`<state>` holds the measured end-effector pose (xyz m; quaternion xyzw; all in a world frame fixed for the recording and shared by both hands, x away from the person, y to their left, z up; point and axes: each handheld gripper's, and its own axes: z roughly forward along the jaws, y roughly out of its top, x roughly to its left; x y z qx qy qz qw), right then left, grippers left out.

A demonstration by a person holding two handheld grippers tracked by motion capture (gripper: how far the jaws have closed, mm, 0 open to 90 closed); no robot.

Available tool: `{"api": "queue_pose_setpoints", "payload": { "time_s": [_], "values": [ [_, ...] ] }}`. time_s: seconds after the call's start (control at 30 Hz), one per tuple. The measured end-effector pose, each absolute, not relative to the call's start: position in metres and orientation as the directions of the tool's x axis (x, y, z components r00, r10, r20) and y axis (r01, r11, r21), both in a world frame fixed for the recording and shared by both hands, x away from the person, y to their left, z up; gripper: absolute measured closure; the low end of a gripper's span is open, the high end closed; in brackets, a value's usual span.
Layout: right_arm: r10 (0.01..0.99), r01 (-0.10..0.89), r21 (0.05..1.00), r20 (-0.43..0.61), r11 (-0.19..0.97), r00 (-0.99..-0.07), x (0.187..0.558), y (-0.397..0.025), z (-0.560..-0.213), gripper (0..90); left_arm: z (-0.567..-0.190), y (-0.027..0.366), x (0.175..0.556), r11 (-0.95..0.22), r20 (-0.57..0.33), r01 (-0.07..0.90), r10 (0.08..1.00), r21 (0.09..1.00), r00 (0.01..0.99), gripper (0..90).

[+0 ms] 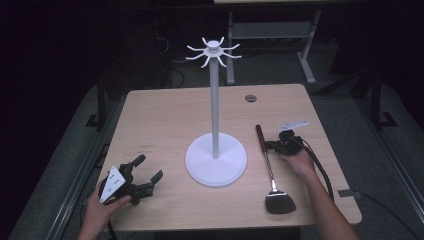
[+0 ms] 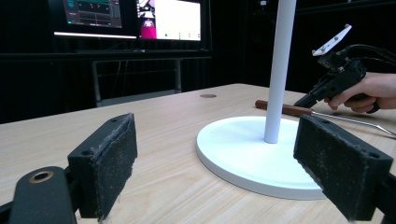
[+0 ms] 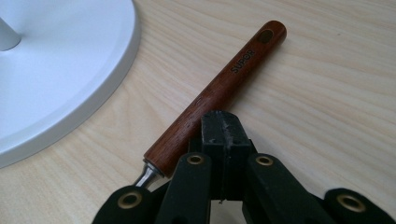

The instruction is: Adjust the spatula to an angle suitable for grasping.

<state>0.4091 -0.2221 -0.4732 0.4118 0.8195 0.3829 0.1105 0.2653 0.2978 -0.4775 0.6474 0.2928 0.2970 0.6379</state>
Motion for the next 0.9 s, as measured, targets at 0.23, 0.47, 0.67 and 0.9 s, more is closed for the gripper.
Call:
{"api": "queue_pose_setpoints", "payload": {
  "time_s": [0.23,0.47,0.67,0.9],
  "values": [
    [0.741,0.583,0.716,0.136,0.385,-0.657,0.407,-0.214,-0.472,89.7,-0.478,0.298,0.265,-0.016,0.012,0.0,0.758,1.0,0.652,12.7],
    [0.72,0.573,0.711,0.136,0.407,-0.681,0.405,-0.205,-0.472,89.8,-0.478,0.298,0.265,-0.016,0.012,0.0,0.758,1.0,0.652,12.7],
    [0.699,0.56,0.706,0.129,0.433,-0.703,0.403,-0.197,-0.471,89.8,-0.478,0.298,0.265,-0.016,0.013,-0.001,0.758,1.0,0.652,12.7],
    [0.679,0.547,0.704,0.126,0.453,-0.723,0.401,-0.189,-0.47,89.8,-0.478,0.298,0.265,-0.016,0.012,-0.001,0.758,1.0,0.652,12.7]
  ]
}}
